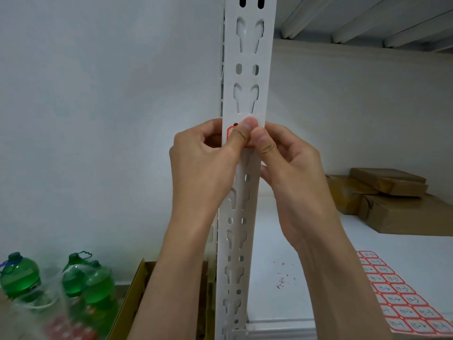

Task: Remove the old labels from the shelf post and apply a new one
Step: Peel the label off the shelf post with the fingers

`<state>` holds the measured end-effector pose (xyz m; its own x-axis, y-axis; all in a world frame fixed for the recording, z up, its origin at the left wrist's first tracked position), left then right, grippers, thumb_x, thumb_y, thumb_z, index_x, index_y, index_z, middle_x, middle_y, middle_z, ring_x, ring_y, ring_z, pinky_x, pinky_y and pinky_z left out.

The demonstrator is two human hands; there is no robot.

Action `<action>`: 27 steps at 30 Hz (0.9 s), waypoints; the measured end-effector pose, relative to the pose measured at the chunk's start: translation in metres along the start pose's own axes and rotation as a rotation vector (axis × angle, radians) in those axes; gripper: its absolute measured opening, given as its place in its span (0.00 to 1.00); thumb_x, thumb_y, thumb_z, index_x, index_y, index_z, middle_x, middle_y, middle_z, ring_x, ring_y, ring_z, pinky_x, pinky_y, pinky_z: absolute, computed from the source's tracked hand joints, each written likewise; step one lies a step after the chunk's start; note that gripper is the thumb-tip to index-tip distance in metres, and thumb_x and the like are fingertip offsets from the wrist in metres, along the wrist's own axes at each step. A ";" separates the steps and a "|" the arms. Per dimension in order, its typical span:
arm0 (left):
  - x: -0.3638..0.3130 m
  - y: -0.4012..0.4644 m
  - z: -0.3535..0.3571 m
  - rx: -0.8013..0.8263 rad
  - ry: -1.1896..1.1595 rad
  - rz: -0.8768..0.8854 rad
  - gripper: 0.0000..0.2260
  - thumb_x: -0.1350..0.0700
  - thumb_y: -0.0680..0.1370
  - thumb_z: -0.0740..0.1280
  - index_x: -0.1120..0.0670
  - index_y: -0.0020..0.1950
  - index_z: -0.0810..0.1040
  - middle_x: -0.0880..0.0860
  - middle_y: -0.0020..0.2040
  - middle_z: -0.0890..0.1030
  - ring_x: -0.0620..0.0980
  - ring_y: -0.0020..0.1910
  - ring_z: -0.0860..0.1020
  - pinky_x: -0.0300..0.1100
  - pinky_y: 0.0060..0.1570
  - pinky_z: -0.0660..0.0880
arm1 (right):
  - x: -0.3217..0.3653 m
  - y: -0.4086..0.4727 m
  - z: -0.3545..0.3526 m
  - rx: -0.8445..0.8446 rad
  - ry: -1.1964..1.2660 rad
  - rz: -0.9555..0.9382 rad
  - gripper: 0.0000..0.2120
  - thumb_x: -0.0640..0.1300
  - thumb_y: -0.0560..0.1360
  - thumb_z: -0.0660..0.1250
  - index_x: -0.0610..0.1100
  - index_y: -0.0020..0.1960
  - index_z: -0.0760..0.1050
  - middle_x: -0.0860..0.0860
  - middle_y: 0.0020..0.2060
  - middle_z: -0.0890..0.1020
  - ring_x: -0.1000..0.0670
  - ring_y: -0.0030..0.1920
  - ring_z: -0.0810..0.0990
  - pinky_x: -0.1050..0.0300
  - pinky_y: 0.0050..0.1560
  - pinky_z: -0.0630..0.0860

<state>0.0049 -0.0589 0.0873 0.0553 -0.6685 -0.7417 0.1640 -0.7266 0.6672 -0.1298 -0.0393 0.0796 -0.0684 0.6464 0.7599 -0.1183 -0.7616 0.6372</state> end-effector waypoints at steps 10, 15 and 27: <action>-0.001 0.000 -0.003 0.022 0.025 0.045 0.14 0.43 0.80 0.66 0.50 0.43 0.83 0.42 0.32 0.80 0.40 0.34 0.78 0.34 0.37 0.71 | -0.005 0.005 -0.008 -0.220 -0.106 -0.058 0.06 0.49 0.80 0.67 0.49 0.53 0.80 0.56 0.43 0.85 0.61 0.44 0.83 0.70 0.42 0.76; 0.003 -0.001 -0.004 0.013 -0.004 0.044 0.15 0.42 0.79 0.67 0.51 0.48 0.86 0.46 0.38 0.85 0.46 0.41 0.83 0.40 0.43 0.78 | -0.006 0.006 -0.007 -0.204 -0.104 -0.061 0.05 0.49 0.80 0.67 0.49 0.53 0.81 0.56 0.43 0.86 0.58 0.46 0.84 0.65 0.47 0.79; 0.005 0.000 -0.005 0.130 0.035 0.000 0.10 0.54 0.79 0.71 0.47 0.60 0.85 0.45 0.45 0.87 0.43 0.44 0.83 0.39 0.51 0.81 | -0.005 0.003 -0.007 -0.142 -0.092 -0.035 0.08 0.42 0.79 0.69 0.55 0.53 0.79 0.61 0.43 0.85 0.62 0.46 0.84 0.68 0.42 0.79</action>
<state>0.0097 -0.0615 0.0831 0.0899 -0.6644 -0.7419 0.0348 -0.7424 0.6691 -0.1373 -0.0446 0.0773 0.0283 0.6605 0.7503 -0.2582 -0.7203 0.6438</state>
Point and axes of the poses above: each hand's wrist, its own y-axis towards the middle knuckle, its own z-axis out of the palm, x = y × z, the point moved 10 cm from there along y, towards the middle knuckle
